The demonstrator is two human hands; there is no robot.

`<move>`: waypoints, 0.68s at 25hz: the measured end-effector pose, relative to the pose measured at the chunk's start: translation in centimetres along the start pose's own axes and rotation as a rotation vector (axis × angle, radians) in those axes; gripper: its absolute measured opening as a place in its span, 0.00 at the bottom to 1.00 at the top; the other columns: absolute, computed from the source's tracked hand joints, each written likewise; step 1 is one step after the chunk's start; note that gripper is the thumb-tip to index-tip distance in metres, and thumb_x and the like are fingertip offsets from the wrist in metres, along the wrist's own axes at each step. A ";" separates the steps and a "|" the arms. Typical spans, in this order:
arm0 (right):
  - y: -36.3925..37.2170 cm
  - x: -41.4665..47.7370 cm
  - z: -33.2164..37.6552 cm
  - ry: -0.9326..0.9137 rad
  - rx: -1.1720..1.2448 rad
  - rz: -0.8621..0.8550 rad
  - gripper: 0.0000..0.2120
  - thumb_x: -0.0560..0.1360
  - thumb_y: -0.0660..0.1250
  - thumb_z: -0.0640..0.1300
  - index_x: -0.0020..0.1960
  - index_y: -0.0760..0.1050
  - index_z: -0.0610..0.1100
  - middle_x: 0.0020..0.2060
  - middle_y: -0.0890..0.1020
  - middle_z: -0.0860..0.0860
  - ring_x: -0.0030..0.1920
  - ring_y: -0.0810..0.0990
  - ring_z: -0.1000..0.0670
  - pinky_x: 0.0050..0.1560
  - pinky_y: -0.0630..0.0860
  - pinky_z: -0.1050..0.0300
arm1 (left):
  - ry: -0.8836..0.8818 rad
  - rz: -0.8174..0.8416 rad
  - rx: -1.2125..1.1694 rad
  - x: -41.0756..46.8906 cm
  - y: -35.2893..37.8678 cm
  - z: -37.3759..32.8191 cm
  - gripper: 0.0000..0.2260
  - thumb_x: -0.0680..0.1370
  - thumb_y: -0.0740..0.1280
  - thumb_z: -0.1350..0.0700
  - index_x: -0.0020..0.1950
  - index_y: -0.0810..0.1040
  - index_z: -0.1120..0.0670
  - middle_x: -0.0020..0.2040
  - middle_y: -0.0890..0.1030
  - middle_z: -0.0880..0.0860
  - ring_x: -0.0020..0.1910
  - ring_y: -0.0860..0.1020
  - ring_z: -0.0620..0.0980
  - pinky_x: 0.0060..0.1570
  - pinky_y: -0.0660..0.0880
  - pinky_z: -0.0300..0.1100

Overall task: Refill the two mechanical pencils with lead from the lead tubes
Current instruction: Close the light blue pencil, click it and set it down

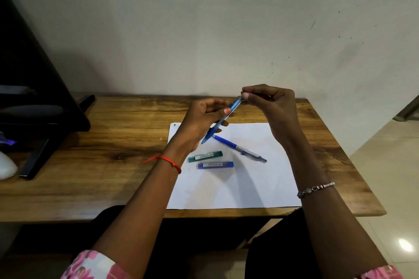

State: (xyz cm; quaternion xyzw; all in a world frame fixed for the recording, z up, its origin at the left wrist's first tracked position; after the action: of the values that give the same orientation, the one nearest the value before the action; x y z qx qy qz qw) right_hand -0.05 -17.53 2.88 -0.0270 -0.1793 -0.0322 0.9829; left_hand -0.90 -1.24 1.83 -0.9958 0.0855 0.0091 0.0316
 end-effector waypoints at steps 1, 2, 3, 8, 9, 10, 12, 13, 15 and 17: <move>0.0 0.0 0.0 -0.008 -0.010 0.006 0.11 0.69 0.70 0.32 0.52 0.80 0.38 0.36 0.85 0.56 0.41 0.84 0.54 0.45 0.79 0.64 | 0.002 -0.002 -0.001 0.0 0.0 0.0 0.05 0.76 0.65 0.60 0.48 0.78 0.52 0.43 0.82 0.50 0.31 0.81 0.42 0.38 0.79 0.38; 0.0 0.0 -0.1 -0.016 -0.021 0.012 0.11 0.70 0.70 0.32 0.52 0.80 0.38 0.37 0.85 0.54 0.41 0.84 0.54 0.46 0.79 0.64 | 0.006 -0.007 -0.003 0.0 -0.1 0.1 0.05 0.76 0.65 0.60 0.48 0.78 0.52 0.42 0.82 0.49 0.31 0.80 0.42 0.38 0.79 0.38; 0.0 0.0 -0.1 -0.023 -0.037 0.020 0.11 0.70 0.70 0.32 0.52 0.79 0.38 0.38 0.84 0.51 0.41 0.83 0.54 0.45 0.79 0.64 | 0.011 -0.014 -0.006 0.0 -0.1 0.1 0.05 0.76 0.65 0.60 0.48 0.78 0.52 0.41 0.82 0.48 0.31 0.80 0.41 0.37 0.79 0.38; 0.4 0.1 -0.1 -0.042 -0.042 0.050 0.11 0.70 0.69 0.32 0.52 0.79 0.38 0.40 0.82 0.46 0.41 0.82 0.56 0.45 0.78 0.64 | 0.015 -0.060 -0.056 0.1 0.0 0.2 0.05 0.75 0.66 0.61 0.44 0.79 0.51 0.37 0.81 0.47 0.30 0.79 0.41 0.37 0.79 0.38; 0.4 0.1 -0.1 -0.034 -0.030 0.051 0.11 0.70 0.69 0.32 0.52 0.79 0.37 0.40 0.82 0.46 0.41 0.82 0.55 0.46 0.79 0.63 | 0.013 -0.068 -0.063 0.1 0.0 0.2 0.05 0.75 0.66 0.61 0.45 0.79 0.51 0.37 0.81 0.47 0.29 0.79 0.41 0.36 0.79 0.37; 0.5 0.2 -0.2 -0.022 -0.017 0.050 0.10 0.70 0.69 0.32 0.51 0.80 0.38 0.39 0.82 0.47 0.42 0.82 0.53 0.48 0.79 0.60 | 0.010 -0.071 -0.068 0.2 0.0 0.1 0.04 0.75 0.66 0.61 0.46 0.79 0.53 0.37 0.81 0.47 0.29 0.79 0.41 0.35 0.78 0.37; 0.7 0.2 -0.4 0.008 0.039 0.044 0.07 0.71 0.68 0.32 0.47 0.81 0.39 0.39 0.83 0.49 0.45 0.82 0.47 0.52 0.79 0.53 | 0.004 -0.068 -0.093 0.3 0.2 0.1 0.05 0.75 0.66 0.61 0.49 0.80 0.56 0.36 0.81 0.47 0.29 0.80 0.41 0.35 0.79 0.36; 0.8 0.1 -0.4 0.026 0.085 0.041 0.07 0.72 0.68 0.32 0.46 0.81 0.40 0.38 0.84 0.50 0.46 0.82 0.46 0.53 0.79 0.52 | 0.000 -0.057 -0.121 0.2 0.3 0.0 0.05 0.75 0.66 0.61 0.49 0.80 0.55 0.37 0.81 0.48 0.29 0.80 0.42 0.35 0.79 0.37; 1.1 0.0 -0.3 0.068 0.192 0.040 0.08 0.74 0.65 0.33 0.47 0.79 0.44 0.39 0.84 0.53 0.45 0.83 0.49 0.49 0.80 0.56 | -0.003 -0.025 -0.188 0.2 0.5 -0.2 0.05 0.75 0.66 0.60 0.47 0.80 0.53 0.39 0.82 0.49 0.31 0.80 0.44 0.36 0.80 0.40; 1.4 -0.1 -0.2 0.102 0.219 0.054 0.08 0.75 0.63 0.35 0.50 0.78 0.44 0.42 0.83 0.52 0.45 0.82 0.53 0.46 0.79 0.59 | -0.011 -0.005 -0.238 0.2 0.7 -0.4 0.05 0.75 0.66 0.59 0.47 0.79 0.51 0.39 0.83 0.49 0.34 0.81 0.46 0.38 0.81 0.42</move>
State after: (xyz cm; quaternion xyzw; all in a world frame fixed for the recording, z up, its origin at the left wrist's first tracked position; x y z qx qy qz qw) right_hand 0.05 -16.16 2.65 0.0774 -0.1305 0.0124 0.9883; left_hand -0.85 -1.95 2.20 -0.9926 0.0812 0.0244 -0.0864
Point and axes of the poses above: each hand's wrist, its own x-axis towards the middle knuckle, its own y-axis out of the palm, z = x × y, the point moved 1 cm from there along x, towards the middle knuckle
